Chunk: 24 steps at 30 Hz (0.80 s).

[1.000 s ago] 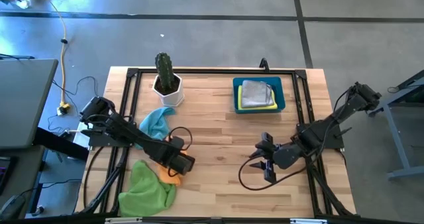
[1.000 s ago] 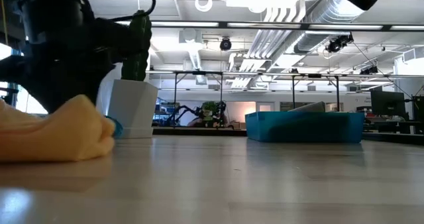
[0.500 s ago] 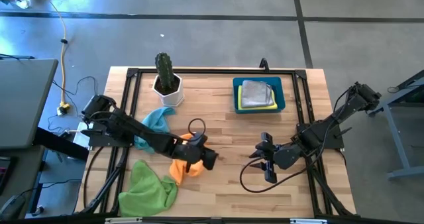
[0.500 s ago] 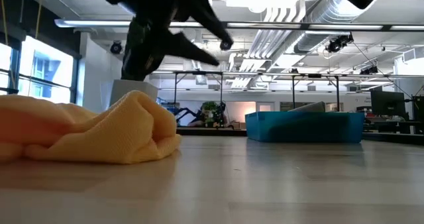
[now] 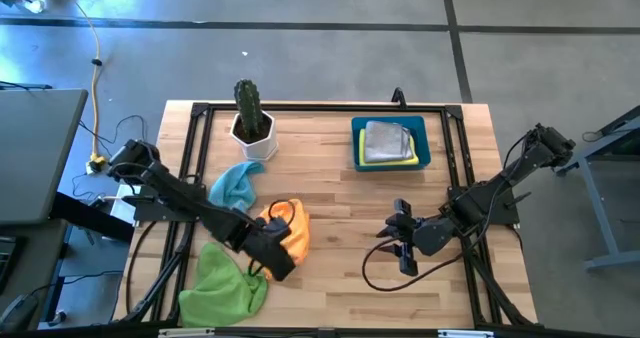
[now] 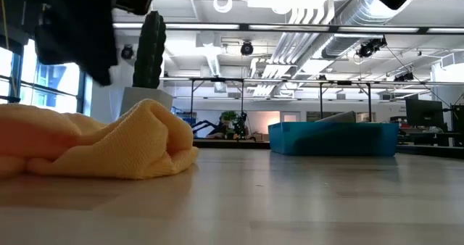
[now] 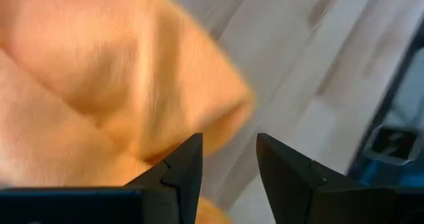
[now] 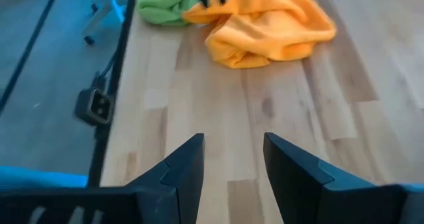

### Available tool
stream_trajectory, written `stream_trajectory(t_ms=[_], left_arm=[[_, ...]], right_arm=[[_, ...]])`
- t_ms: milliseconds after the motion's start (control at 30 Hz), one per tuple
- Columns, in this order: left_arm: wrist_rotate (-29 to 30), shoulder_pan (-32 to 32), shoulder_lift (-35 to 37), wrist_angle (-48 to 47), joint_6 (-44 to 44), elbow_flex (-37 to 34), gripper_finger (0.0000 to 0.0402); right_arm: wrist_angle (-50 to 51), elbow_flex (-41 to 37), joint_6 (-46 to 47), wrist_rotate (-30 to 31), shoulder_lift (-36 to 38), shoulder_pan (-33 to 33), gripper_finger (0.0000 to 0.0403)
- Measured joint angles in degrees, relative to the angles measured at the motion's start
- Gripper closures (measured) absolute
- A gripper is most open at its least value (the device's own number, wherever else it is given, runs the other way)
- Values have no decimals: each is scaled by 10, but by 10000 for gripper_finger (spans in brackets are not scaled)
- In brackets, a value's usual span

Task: Fold microfiber towels
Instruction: Fold the orange microfiber cloth

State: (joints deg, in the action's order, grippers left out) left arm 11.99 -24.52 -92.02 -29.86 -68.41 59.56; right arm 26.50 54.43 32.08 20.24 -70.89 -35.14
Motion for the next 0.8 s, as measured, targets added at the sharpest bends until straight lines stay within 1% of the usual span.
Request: stream_trajectory(t_ms=[33, 100, 167, 233, 300, 367, 467, 600, 800], left_arm=[[8, -6, -8, -12, 1, 1, 271], [45, -18, -20, -49, 20, -2, 271], [77, -26, -38, -51, 42, 0, 271], [77, -27, -51, -64, 54, -3, 271], [58, -21, -70, -58, 66, -4, 271], [51, -16, -88, -58, 85, -5, 271], [49, -4, -114, -18, 119, -5, 271], [51, 21, -143, 82, 161, -4, 271], [54, 70, -190, 307, 223, -4, 271]], right_arm=[[0, 0, 0, 11, 0, 0, 254], [0, 0, -1, 35, 0, 0, 254], [2, 0, -7, 51, 0, 0, 254], [2, 0, -14, 63, 0, 2, 254], [7, 0, -14, 65, 0, 3, 254], [7, 0, -16, 65, -1, 6, 254], [15, 0, -26, 63, -3, 8, 254], [22, 0, -26, 63, -6, 15, 254], [30, 1, -25, 63, -17, 33, 254]])
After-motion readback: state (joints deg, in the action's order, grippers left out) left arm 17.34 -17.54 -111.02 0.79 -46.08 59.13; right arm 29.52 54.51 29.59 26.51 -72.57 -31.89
